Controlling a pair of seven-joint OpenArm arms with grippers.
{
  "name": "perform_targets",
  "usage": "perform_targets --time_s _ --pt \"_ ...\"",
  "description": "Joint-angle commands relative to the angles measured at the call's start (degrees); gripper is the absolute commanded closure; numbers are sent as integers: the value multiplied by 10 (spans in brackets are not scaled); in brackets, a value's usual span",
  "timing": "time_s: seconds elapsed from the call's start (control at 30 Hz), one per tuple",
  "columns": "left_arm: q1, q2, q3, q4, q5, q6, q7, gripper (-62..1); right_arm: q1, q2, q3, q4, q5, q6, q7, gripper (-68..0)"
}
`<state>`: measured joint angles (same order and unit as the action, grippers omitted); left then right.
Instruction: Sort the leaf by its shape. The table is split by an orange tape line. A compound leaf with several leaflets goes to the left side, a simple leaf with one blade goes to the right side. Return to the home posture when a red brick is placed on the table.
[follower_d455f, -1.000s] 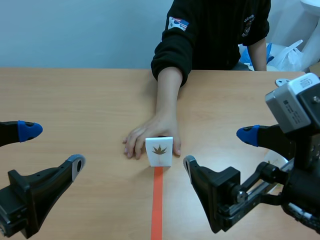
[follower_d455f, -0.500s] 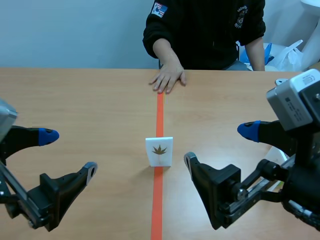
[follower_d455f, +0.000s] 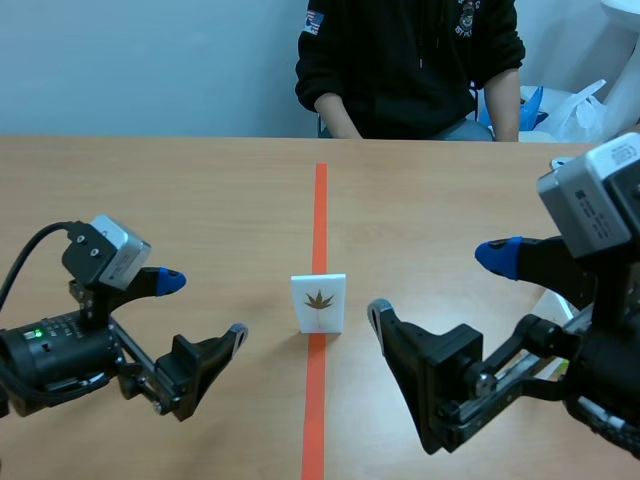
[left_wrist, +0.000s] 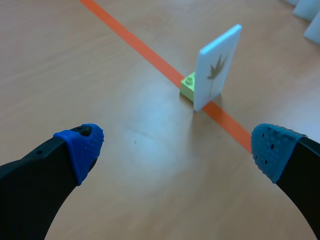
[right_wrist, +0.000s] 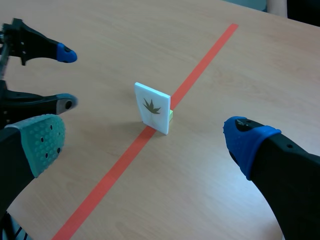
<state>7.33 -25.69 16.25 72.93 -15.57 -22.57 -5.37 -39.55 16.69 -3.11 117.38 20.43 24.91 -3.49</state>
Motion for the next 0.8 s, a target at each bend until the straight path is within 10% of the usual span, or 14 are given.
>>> perform_targets --time_s 0.0,0.77 --pt "-20 12 11 -5 0 -1 -13 -623 7 3 6 5 5 0 11 -675" --pt "-232 167 192 -289 94 44 -118 -612 7 3 6 5 -7 0 16 -675"
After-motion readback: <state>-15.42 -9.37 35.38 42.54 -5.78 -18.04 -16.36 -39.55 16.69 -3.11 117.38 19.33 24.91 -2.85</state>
